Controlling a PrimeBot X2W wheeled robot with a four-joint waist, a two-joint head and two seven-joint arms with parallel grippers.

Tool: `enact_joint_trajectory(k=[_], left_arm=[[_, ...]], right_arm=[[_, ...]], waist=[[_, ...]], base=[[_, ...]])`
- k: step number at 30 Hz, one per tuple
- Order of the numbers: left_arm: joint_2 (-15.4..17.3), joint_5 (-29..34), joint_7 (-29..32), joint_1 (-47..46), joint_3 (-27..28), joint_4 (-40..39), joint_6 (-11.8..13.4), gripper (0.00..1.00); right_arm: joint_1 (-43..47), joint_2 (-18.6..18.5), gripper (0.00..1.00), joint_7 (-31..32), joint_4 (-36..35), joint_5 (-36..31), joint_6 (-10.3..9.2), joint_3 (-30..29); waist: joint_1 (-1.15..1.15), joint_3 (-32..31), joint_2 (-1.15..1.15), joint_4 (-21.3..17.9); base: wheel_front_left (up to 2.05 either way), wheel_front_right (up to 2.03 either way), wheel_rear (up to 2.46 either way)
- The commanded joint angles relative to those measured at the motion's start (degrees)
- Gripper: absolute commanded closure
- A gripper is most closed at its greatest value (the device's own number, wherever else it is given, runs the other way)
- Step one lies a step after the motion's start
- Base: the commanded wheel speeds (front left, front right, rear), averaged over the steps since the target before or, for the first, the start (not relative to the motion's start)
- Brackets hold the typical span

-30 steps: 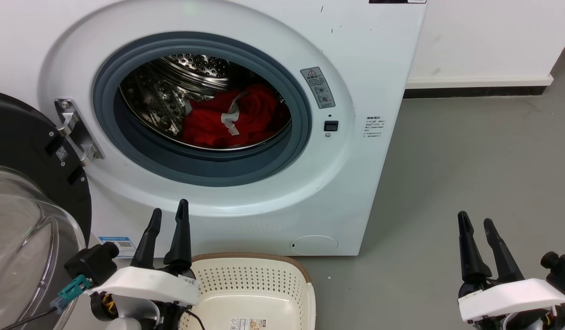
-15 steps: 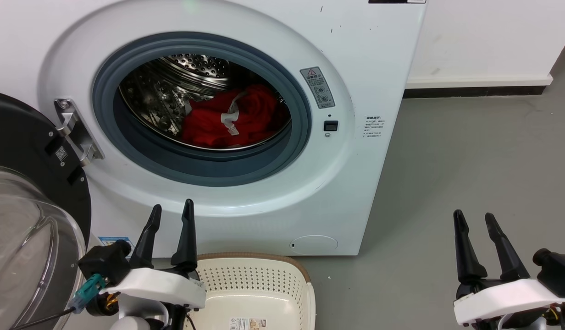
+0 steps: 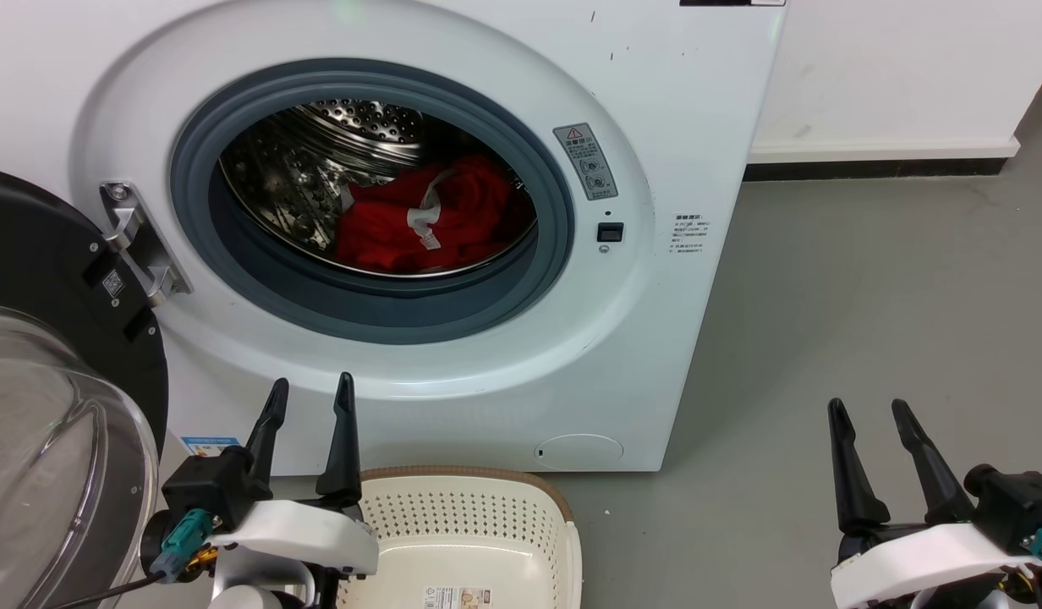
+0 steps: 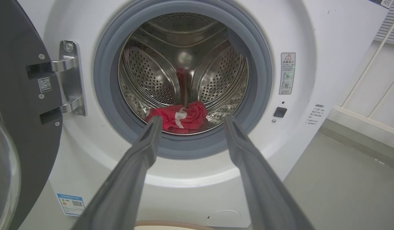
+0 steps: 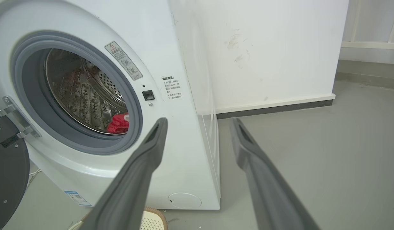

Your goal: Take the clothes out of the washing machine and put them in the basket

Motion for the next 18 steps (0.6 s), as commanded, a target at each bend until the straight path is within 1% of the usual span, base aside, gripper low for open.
enact_joint_trajectory(k=[1,18], left_arm=[[0.53,1.77,-0.60,-0.53,0.00,-0.05,0.32,0.00],[0.57,8.18,-2.41,-0.74,-0.39,2.30,0.75,0.00]], right_arm=[[0.55,-0.10,0.00,-0.09,-0.72,-1.88,0.00,-0.01],[1.63,-0.09,0.00,0.15,-1.65,-8.34,0.00,0.04]], waist=[[0.00,-0.02,0.00,-0.01],[0.00,-0.16,0.00,-0.15]], base=[[0.00,0.00,0.00],[0.00,0.00,0.00]])
